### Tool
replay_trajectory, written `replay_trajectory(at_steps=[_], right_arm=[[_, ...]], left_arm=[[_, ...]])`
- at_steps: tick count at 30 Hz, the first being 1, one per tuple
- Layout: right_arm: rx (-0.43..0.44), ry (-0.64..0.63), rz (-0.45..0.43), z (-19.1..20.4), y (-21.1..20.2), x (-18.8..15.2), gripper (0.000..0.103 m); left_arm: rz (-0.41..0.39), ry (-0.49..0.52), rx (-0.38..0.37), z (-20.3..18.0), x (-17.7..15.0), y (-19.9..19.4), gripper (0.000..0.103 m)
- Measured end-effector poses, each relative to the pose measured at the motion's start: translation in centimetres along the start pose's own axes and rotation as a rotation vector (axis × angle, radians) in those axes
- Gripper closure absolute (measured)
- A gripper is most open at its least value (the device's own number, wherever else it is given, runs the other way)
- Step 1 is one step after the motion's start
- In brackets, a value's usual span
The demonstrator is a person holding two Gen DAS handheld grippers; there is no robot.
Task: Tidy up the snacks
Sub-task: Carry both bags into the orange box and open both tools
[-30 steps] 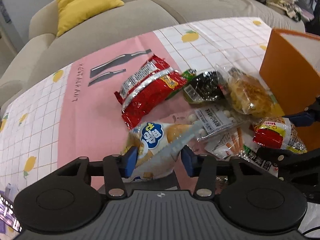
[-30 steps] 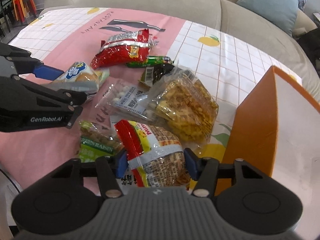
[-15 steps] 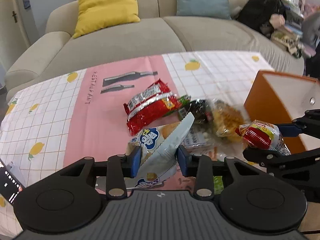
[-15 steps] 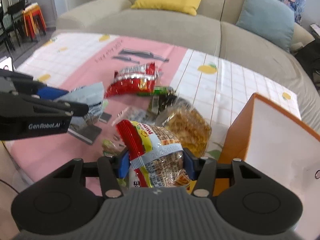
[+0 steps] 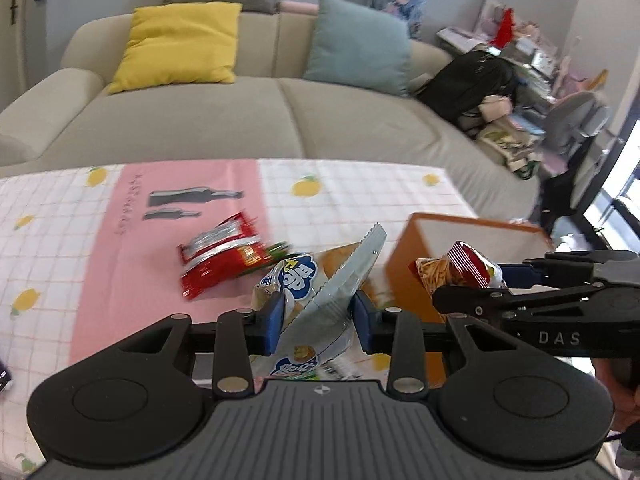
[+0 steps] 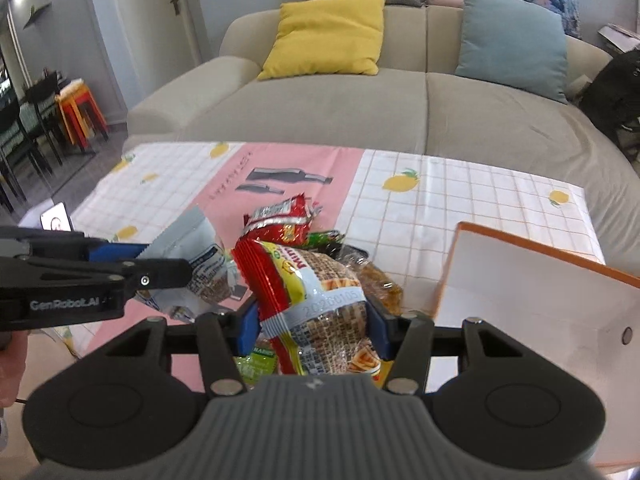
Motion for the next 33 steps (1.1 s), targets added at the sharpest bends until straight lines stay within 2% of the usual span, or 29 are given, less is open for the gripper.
replay_trajectory(at_steps=[4, 8, 14, 17, 20, 25, 33], right_arm=[[-0.027, 0.020, -0.026, -2.3, -2.1, 0.2, 0.051], [-0.079, 0.047, -0.031, -5.8, -3.5, -0.3, 0.051], [-0.149, 0.133, 0.002, -12.5, -4.8, -1.6, 0.051], [-0.164, 0.187, 0.040, -15.9, -4.5, -2.6, 0.051], [-0.152, 0.254, 0.097, -18.9, -3.5, -3.5, 0.051], [-0.128, 0.317, 0.214, -21.7, -0.4, -5.5, 0.051], [-0.096, 0.313, 0.353, -21.7, 3.7, -7.8, 0.050]], left_arm=[[-0.004, 0.053, -0.041, -3.3, 1.1, 0.6, 0.062], [0.007, 0.119, -0.117, -7.8, 2.4, 1.9, 0.062], [0.060, 0.214, -0.240, -14.6, 3.4, 4.6, 0.062], [0.107, 0.223, -0.292, -17.0, 3.4, 6.3, 0.062], [0.188, 0.208, -0.328, -18.2, 3.0, 8.7, 0.062], [0.339, 0.177, -0.367, -18.5, 1.8, 12.6, 0.062], [0.471, 0.183, -0.305, -17.6, 0.1, 16.4, 0.062]])
Point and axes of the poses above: each gripper's, at about its wrist camera, not at the fingertips, and y roughly the way its jaws point, z to its left, x to its top, the point moved 10 cm from there along y, roughly the way its jaws point, and after that the axes turned 5 degrees about z, right-handed, at the moved point
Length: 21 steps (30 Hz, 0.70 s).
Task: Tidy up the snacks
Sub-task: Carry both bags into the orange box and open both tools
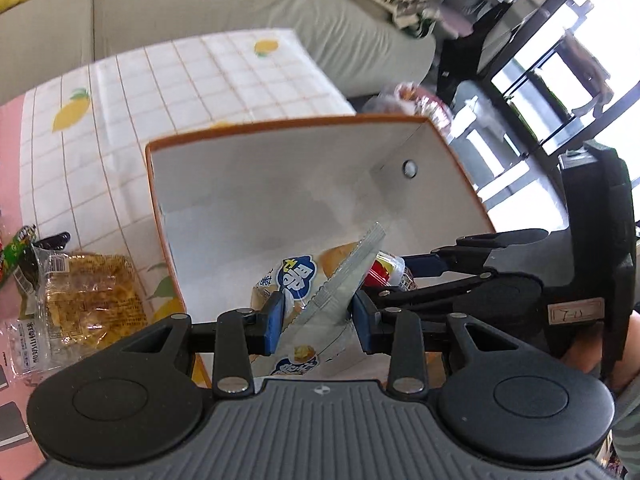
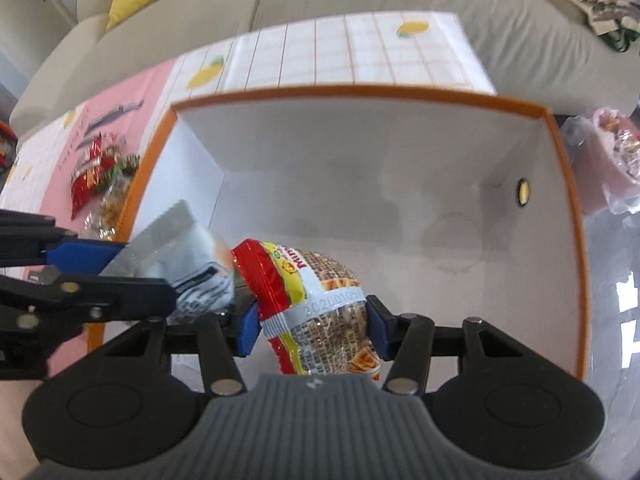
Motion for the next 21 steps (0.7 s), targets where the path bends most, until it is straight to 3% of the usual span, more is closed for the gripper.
replay_trajectory(at_steps=[13, 21], right_arm=[[0.026, 0.004, 0.146, 0.6, 4.1, -0.6, 0.050], [0.045, 0.050, 0.165, 0.5, 4.3, -0.6, 0.048]], left_arm=[[0.167, -0.058, 0.075, 1.7, -0.6, 3.1, 0.061], [0.172, -0.045, 0.123, 1.9, -0.5, 3.1, 0.060]])
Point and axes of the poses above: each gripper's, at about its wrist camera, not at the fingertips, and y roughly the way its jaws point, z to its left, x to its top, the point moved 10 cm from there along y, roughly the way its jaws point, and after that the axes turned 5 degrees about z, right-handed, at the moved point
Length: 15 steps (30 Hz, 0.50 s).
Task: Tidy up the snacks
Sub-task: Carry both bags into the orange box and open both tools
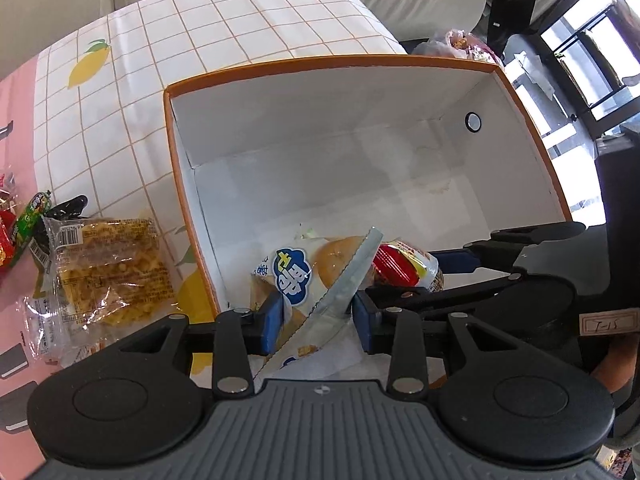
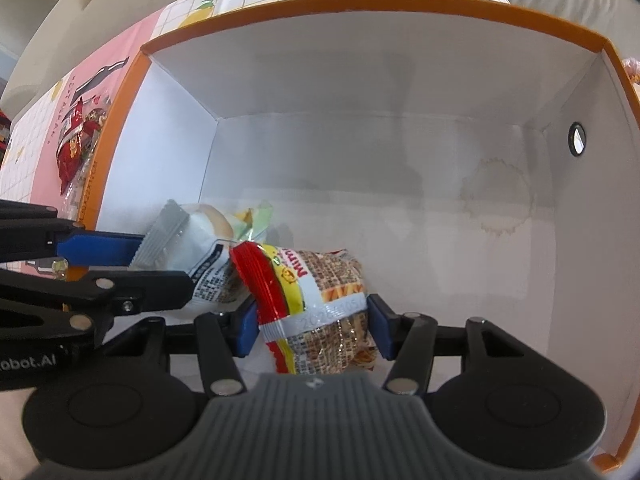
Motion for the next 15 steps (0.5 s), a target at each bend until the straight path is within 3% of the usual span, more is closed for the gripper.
replay_trajectory(at_steps=[5, 13, 15], right_arm=[[-0.016, 0.003, -0.009, 0.1, -0.3, -0.1, 0.044], [-0.035, -0.002, -0.053, 0.1, -2.7, -0.4, 0.032], [-0.056, -0.008, -0.070, 0.3, -3.5, -0.5, 0.022]], left_arm=[[-0.024, -0.010, 0.007, 0.3, 0.0, -0.8, 0.047], [-0.092, 0.008, 0.014, -0.5, -0.3, -3.8, 0.037], [-0.127, 0.015, 0.013, -0.6, -0.5, -5.2, 0.037]])
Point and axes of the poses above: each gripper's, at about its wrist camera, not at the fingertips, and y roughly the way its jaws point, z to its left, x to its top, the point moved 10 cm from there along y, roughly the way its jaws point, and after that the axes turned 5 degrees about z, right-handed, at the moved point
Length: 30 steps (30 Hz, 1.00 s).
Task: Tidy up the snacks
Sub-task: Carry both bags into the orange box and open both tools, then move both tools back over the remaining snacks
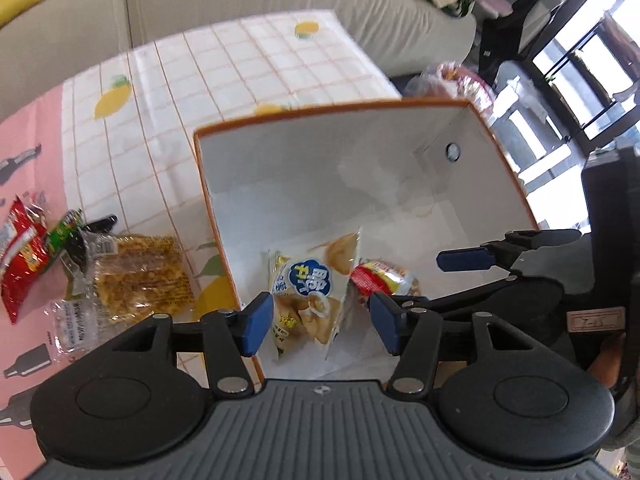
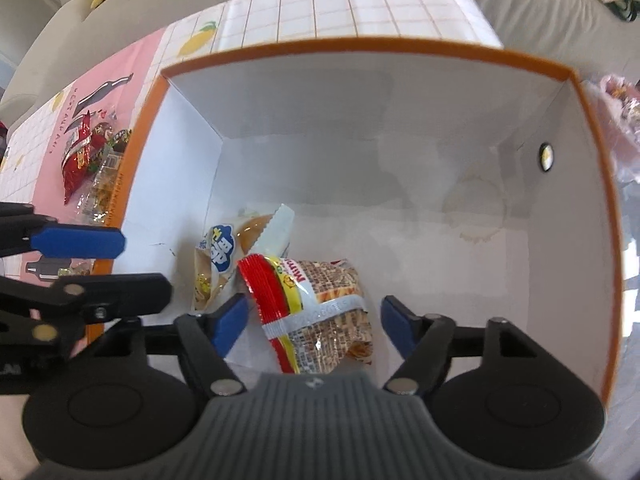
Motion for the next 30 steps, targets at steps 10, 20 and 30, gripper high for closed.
replay_trajectory(at_steps=[10, 20, 30], right_arm=[[-0.137, -0.080, -0.224, 2.8, -5.7, -1.3, 0.014], [-0.175, -0.151, -0.520, 9.9, -9.6, -3.6, 0.013], [-0.149, -0.233, -0.635, 17.3, -7.9, -5.0, 0.013]], left_arm=[[-0.231, 0.034, 0.011, -0.1, -1.9, -6.7, 0.034], [-0.444, -0.023, 0.110, 4.4, -5.4, -11.3, 0.031], [-0.473, -0.089, 0.197, 10.9, -10.4, -12.0, 0.031]])
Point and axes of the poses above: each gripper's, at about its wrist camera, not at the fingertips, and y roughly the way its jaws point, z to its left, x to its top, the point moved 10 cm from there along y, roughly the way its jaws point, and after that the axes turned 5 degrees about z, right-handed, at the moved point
